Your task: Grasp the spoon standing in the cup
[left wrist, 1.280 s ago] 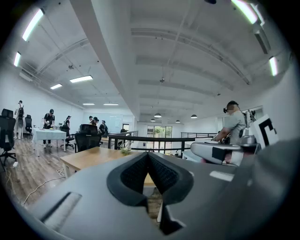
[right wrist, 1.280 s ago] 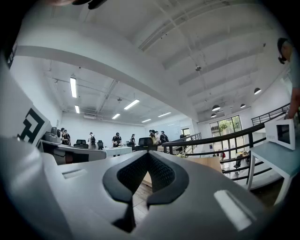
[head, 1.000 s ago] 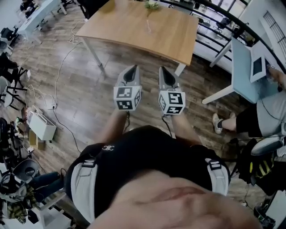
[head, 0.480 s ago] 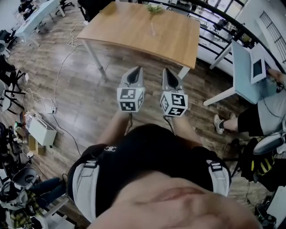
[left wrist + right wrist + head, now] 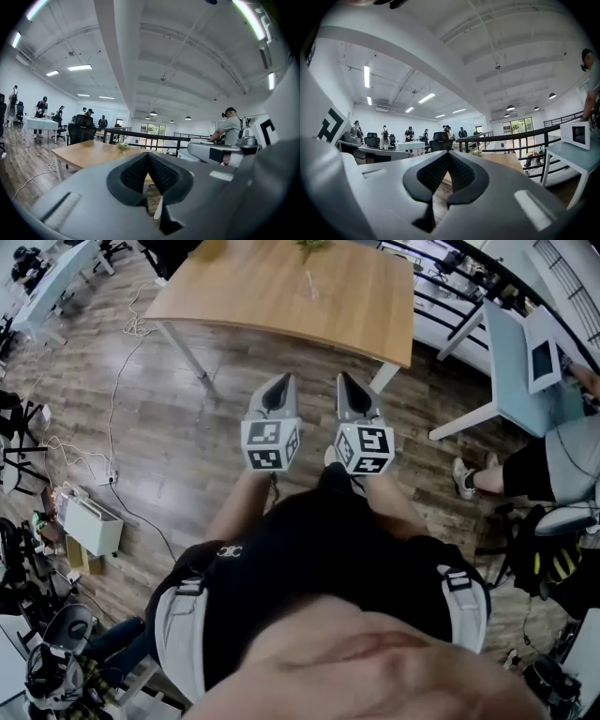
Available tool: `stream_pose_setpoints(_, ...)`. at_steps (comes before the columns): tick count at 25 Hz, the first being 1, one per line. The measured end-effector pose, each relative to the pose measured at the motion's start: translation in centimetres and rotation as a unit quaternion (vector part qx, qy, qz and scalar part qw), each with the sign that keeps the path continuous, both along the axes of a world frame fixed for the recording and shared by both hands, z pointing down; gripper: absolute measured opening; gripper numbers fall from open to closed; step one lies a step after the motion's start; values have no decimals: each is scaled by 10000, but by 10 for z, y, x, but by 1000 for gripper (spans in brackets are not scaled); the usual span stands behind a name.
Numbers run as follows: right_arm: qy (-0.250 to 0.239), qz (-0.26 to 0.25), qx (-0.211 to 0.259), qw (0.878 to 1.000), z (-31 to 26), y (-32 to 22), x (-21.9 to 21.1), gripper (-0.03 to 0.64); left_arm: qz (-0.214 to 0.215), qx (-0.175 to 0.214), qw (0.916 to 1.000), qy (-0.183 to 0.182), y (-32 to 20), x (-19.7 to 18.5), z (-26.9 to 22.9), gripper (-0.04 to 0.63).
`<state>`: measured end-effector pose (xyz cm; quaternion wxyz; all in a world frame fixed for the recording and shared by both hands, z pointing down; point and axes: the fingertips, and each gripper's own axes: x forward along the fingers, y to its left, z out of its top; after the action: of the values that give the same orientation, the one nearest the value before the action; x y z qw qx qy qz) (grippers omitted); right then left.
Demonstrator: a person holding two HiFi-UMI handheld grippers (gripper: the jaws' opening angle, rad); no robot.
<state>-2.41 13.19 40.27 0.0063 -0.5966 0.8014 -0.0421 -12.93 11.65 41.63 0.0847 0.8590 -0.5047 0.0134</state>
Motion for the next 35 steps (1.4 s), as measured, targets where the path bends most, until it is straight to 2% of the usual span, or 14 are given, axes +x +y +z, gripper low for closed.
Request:
stream_pose_setpoints(5, -78, -70, -30, 9999, 7, -54, 17, 0, -17, -123, 9998, -149, -55, 21, 12, 12)
stream_pose_setpoints(9, -137, -104, 13, 9999, 2, -112, 44, 0, -65, 42, 9991, -413, -106, 48, 5, 12)
stream_pose_setpoints(15, -139, -198, 99, 9997, -6, -193, 87, 0, -213, 48, 9992, -332, -188, 86, -3, 12)
stream_pose_setpoints(23, -267, -386, 6, 9989, -4, -283, 139, 0, -555, -80, 9977, -375, -265, 129, 1, 12)
stream_pose_setpoints(29, -350, -607, -152, 9974, 1, -320, 152, 0, -691, -227, 9962, -474, -290, 145, 4, 12)
stream_pose_setpoints(35, -279, -776, -199, 9964, 8, -355, 144, 0, -802, -375, 9950, -471, -328, 136, 17, 12)
